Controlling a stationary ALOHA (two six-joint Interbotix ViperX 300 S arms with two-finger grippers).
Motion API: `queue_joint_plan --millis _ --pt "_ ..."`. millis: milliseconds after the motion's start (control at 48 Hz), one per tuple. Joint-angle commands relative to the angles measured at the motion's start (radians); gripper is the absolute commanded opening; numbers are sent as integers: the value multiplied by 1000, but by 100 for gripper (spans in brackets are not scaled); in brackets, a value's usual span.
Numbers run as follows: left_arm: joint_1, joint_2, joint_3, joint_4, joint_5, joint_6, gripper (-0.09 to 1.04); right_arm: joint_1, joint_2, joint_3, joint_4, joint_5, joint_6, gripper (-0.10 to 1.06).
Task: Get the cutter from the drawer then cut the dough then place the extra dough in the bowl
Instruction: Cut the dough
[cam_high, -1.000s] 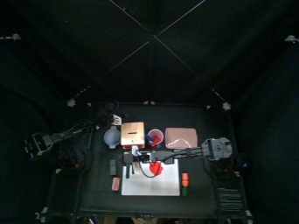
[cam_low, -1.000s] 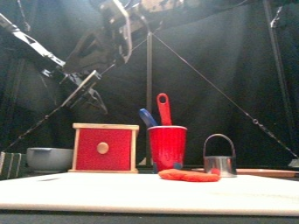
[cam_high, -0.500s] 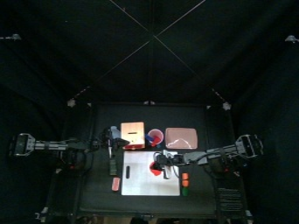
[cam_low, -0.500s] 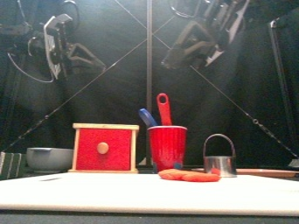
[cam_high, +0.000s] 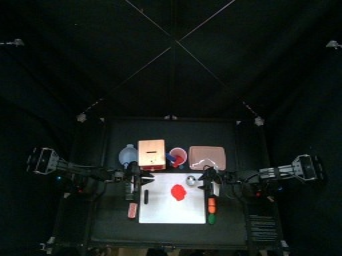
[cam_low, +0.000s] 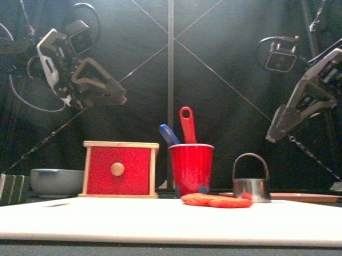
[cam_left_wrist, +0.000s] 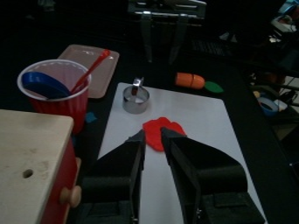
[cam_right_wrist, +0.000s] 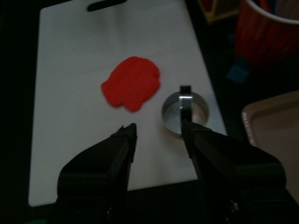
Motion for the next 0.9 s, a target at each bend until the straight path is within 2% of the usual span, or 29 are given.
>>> queue_joint_plan --millis 21,229,729,896 --pt "-3 43 -49 -2 -12 2 67 -11 23 -8 6 -25 -2 82" --pt "-3 123 -97 -5 -12 0 67 -12 112 -25 15 -58 -2 81" --pt "-3 152 -106 -5 -11 -3 67 -9 230 -75 23 -80 -2 80" --pt "-3 152 -104 -15 -11 -5 67 -5 232 -74 23 -80 -2 69"
